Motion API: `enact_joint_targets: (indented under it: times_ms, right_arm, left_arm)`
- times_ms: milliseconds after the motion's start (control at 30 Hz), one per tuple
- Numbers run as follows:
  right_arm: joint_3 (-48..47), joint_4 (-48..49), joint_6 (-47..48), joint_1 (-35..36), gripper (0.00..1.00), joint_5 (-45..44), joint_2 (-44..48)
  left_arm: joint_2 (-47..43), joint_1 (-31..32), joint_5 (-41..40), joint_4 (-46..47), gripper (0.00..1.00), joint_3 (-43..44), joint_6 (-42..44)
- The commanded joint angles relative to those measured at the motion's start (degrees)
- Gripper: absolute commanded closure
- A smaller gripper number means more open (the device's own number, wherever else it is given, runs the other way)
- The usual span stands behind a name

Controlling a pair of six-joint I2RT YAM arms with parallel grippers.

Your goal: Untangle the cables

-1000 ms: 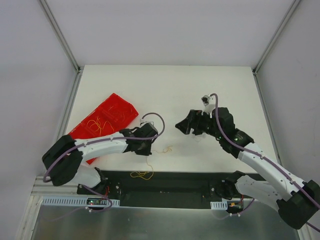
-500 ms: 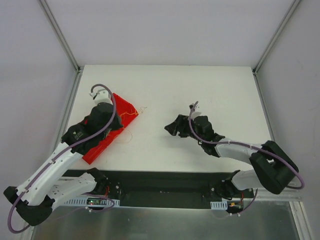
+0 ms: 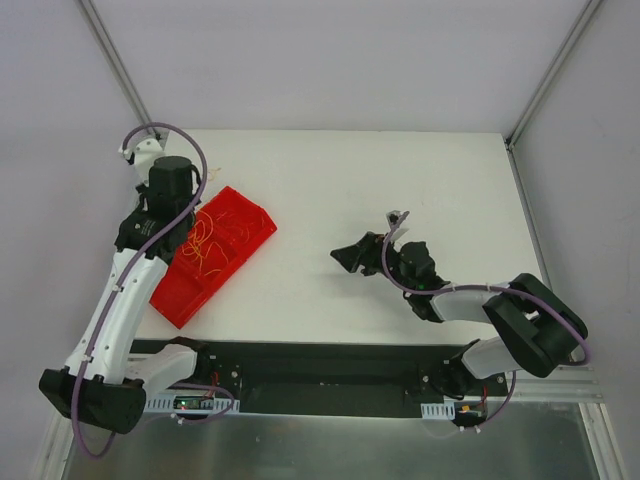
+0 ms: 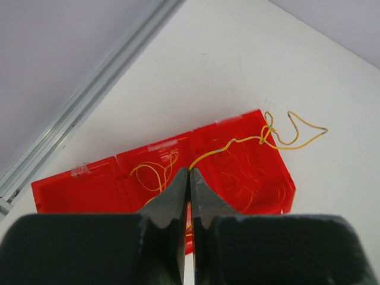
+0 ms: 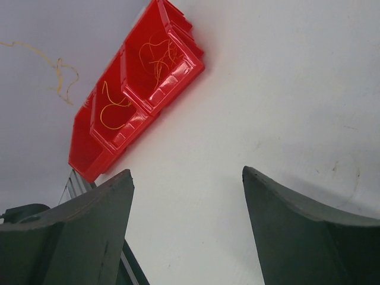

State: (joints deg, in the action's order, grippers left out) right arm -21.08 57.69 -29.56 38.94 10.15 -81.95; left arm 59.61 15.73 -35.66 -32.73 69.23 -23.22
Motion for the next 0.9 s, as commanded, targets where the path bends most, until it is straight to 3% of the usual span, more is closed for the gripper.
enact_joint_targets:
  times_ms: [0,233,433,600,867]
  right_arm:
    - [1.04,9.36,-1.37,-1.23,0.23,2.41,-0.66]
    - [2.27,13.49,-3.31,-2.55,0.23,4.17,-1.89]
    - [3.24,18.41,-5.5,-3.78,0.23,6.1,-4.09]
    - [2.98,19.39,-6.82,-4.66,0.23,7.25,-5.41]
    - [2.62,19.48,-7.35,-4.75,0.23,7.69,-6.03]
  left_arm:
    - [0.94,-5.7,-5.02,4.87,1.0,-2.08,-10.5]
    - [-1.86,-7.9,-9.08,22.86,1.0,-16.74,-17.19]
    - [-6.87,-8.08,-8.81,29.47,1.0,-28.43,-23.18]
    - [-11.26,-8.08,-9.43,28.96,1.0,-34.06,-24.15]
    - [-19.35,-8.08,-4.08,19.64,1.0,-39.96,-25.73]
